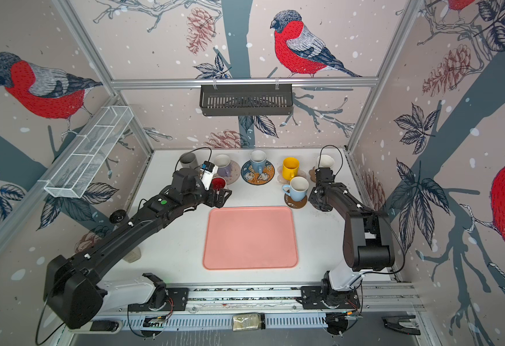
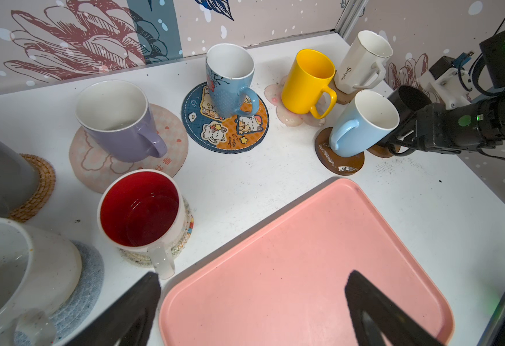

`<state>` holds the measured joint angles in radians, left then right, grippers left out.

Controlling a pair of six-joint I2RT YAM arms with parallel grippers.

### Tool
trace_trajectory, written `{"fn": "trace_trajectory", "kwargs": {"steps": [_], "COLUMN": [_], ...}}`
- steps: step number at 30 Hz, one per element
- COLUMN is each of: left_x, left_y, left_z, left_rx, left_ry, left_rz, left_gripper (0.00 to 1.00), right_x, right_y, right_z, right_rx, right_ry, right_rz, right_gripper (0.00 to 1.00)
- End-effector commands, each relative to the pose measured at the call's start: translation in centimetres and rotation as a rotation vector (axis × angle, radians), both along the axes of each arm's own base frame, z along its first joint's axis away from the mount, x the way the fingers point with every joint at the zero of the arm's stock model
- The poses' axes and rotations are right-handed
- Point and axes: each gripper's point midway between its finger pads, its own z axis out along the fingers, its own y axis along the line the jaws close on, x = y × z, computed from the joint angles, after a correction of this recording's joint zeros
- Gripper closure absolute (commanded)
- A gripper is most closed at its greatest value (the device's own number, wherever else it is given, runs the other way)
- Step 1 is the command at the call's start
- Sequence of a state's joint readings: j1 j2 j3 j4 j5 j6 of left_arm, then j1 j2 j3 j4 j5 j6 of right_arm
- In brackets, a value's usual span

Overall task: Place cups on coasters
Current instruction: Place the cup on the coaster.

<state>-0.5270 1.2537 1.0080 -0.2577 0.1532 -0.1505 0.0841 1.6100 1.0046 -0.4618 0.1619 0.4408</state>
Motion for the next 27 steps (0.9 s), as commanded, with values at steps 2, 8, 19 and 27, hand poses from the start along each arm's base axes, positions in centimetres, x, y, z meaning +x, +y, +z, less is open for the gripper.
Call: {"fn": "trace_trajectory", "kwargs": {"steps": [2, 8, 19, 27], "left_x": [0.3, 0.4, 1.5, -0.2], "left_y": [0.0, 0.1, 0.2, 4.6], "left_z": [0.3, 0.1, -0.1, 2.9], "left_rx": [0.001, 0.008, 0.025, 0.039], "left_ry": [-0.022, -0.021, -0.024, -0.155], "left_rz": [-0.002, 0.004, 0.042, 0.196], "left_gripper": [0.03, 0.03, 0.03, 0.03], "right_x": [0.3, 0.3, -1.2, -4.0], "right_y": [-0.4, -0.6, -1.9, -1.1], "right_z": [0.8, 1.8, 8.8, 16.2], "right_rx": [-0.026, -0.037, -0.029, 0.009], "right_ry": [-0.035, -0.057, -0.272, -0.53], "right_rz": [-0.005, -0.012, -0.062, 0.005], "right_gripper": [0.42, 0.28, 0.24, 0.17]}}
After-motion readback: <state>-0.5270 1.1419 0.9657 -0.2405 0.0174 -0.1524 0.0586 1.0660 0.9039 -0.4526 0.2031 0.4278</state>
